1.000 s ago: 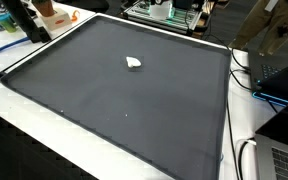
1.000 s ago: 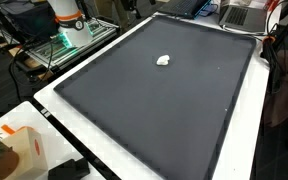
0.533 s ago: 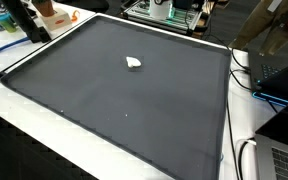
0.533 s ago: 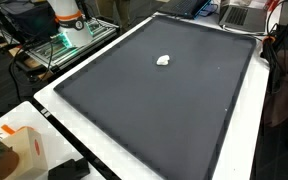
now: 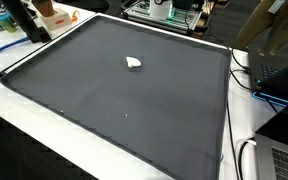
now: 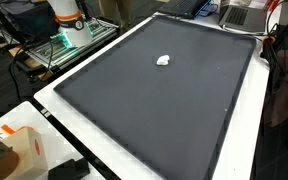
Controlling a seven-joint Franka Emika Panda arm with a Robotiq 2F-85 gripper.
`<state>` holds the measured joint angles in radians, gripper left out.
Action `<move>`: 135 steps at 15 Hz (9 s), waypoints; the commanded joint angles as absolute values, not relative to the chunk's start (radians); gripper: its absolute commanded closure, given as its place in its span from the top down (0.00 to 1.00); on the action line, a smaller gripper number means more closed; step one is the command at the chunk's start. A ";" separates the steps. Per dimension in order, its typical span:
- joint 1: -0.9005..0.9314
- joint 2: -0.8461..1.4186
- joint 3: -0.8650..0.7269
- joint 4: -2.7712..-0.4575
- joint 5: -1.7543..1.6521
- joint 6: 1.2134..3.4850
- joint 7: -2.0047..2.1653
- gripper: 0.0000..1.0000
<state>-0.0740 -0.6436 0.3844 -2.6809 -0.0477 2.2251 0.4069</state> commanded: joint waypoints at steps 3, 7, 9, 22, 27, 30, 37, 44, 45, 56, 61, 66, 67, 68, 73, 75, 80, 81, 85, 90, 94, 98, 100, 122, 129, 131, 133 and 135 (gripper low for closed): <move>0.025 -0.569 0.223 -2.480 -0.033 1.980 0.211 1.00; 0.039 -0.578 0.195 -2.449 -0.052 1.982 0.199 1.00; 0.040 -0.570 0.193 -2.448 -0.053 1.982 0.200 1.00; 0.043 -0.571 0.195 -2.457 -0.053 1.983 0.201 1.00; 0.043 -0.571 0.195 -2.457 -0.053 1.983 0.201 1.00; 0.043 -0.571 0.195 -2.457 -0.053 1.983 0.201 1.00; 0.043 -0.571 0.195 -2.457 -0.053 1.983 0.201 1.00; 0.114 -0.555 0.145 -2.427 0.051 1.940 0.098 1.00; 0.118 -0.562 0.139 -2.432 0.062 1.935 0.089 1.00; 0.131 -0.565 0.134 -2.426 0.095 1.900 0.069 1.00; 0.133 -0.564 0.134 -2.424 0.095 1.898 0.060 1.00; 0.139 -0.565 0.137 -2.421 0.098 1.898 0.058 1.00; 0.139 -0.565 0.137 -2.420 0.097 1.898 0.058 1.00; 0.139 -0.566 0.136 -2.418 0.097 1.898 0.058 1.00; 0.141 -0.566 0.135 -2.413 0.102 1.899 0.058 1.00; 0.140 -0.566 0.135 -2.413 0.102 1.899 0.059 0.93; 0.140 -0.567 0.134 -2.410 0.106 1.898 0.062 0.48; 0.140 -0.567 0.134 -2.409 0.107 1.897 0.062 0.44; 0.138 -0.566 0.131 -2.408 0.107 1.897 0.063 0.48; 0.136 -0.565 0.130 -2.408 0.104 1.896 0.065 0.82; 0.137 -0.567 0.132 -2.407 0.100 1.897 0.067 0.47; 0.136 -0.569 0.131 -2.407 0.100 1.898 0.068 0.25; 0.135 -0.571 0.130 -2.408 0.101 1.901 0.068 0.23; 0.132 -0.556 0.143 -2.433 0.082 2.006 0.066 0.23; 0.048 -0.488 0.150 -2.371 -0.146 2.108 0.106 0.23; 0.051 -0.429 0.139 -2.308 -0.131 2.043 0.081 0.23; 0.050 -0.372 0.136 -2.239 -0.106 1.971 0.099 0.23; 0.052 -0.340 0.133 -2.210 -0.095 1.924 0.119 0.23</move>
